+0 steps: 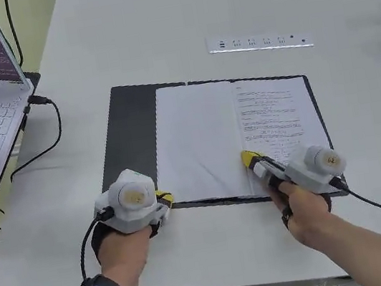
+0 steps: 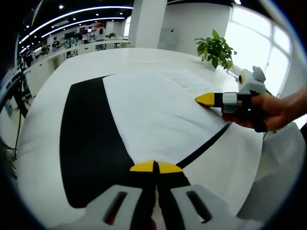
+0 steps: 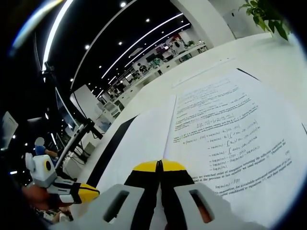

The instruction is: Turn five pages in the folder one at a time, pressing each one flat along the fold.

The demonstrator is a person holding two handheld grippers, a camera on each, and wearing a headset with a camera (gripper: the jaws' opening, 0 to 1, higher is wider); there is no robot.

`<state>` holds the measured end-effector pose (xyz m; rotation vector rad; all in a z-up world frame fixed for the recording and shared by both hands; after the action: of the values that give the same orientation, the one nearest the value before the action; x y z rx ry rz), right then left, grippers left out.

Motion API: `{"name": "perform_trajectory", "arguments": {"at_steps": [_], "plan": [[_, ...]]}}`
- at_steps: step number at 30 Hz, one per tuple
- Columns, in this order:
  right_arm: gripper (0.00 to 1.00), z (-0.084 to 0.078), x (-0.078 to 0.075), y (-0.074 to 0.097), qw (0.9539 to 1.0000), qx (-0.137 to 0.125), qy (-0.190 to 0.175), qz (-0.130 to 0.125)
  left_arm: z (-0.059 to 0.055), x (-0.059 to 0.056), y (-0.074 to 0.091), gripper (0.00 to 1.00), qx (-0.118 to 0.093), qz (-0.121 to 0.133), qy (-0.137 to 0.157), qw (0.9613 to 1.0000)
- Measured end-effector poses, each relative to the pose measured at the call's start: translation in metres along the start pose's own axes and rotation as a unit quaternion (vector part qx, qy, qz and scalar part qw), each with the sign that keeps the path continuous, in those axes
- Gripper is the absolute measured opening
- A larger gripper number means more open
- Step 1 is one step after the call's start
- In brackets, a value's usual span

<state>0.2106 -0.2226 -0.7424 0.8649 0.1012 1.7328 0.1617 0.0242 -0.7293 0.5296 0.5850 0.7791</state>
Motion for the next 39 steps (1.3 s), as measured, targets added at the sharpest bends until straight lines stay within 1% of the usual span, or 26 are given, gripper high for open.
{"name": "perform_trajectory", "arguments": {"at_steps": [7, 15, 18, 20, 28, 32, 34, 36, 39], "plan": [[0.00, -0.010, 0.002, 0.012, 1.0000, 0.005, 0.006, 0.000, 0.000, 0.000, 0.001, 0.00, 0.001, 0.001, -0.001, 1.0000], [0.00, -0.019, 0.003, 0.025, 1.0000, 0.009, 0.002, 0.003, 0.000, 0.000, 0.002, 0.00, 0.003, 0.001, -0.001, 1.0000], [0.00, -0.022, 0.004, 0.030, 0.9999, 0.014, -0.001, 0.004, 0.000, 0.000, 0.002, 0.00, 0.002, 0.001, 0.002, 1.0000], [0.00, -0.025, 0.005, 0.034, 0.9998, 0.018, 0.004, 0.004, 0.000, 0.000, 0.002, 0.00, 0.003, 0.001, 0.006, 1.0000], [0.00, -0.038, 0.005, 0.049, 0.9998, 0.019, -0.008, 0.005, 0.001, -0.001, 0.001, 0.00, 0.008, 0.006, 0.007, 0.9999], [0.00, -0.040, 0.005, 0.052, 0.9997, 0.021, -0.011, 0.006, 0.001, -0.002, 0.001, 0.00, 0.013, 0.010, 0.005, 0.9999], [0.00, -0.040, 0.006, 0.053, 0.9994, 0.024, -0.022, 0.004, 0.002, -0.003, 0.001, 0.00, 0.015, 0.012, 0.005, 0.9998], [0.00, -0.040, 0.007, 0.054, 0.9994, 0.026, -0.021, 0.002, 0.002, -0.003, 0.001, 0.00, 0.016, 0.014, 0.004, 0.9998], [0.00, -0.043, 0.006, 0.057, 0.9992, 0.026, -0.031, 0.002, 0.001, -0.003, 0.001, 0.00, 0.015, 0.017, 0.007, 0.9997]]}}
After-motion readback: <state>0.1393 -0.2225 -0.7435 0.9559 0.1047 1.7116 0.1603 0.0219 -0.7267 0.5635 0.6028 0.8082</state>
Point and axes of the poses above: the centre of the closed fingertips' face, and the gripper's own axes: y roughly backward along the fingers, x roughly to its left, z roughly out of its top, the point moved 9 cm from there along y, roughly backward along the fingers, and after that the axes turned 9 degrees about -z, right-handed, at the moved point
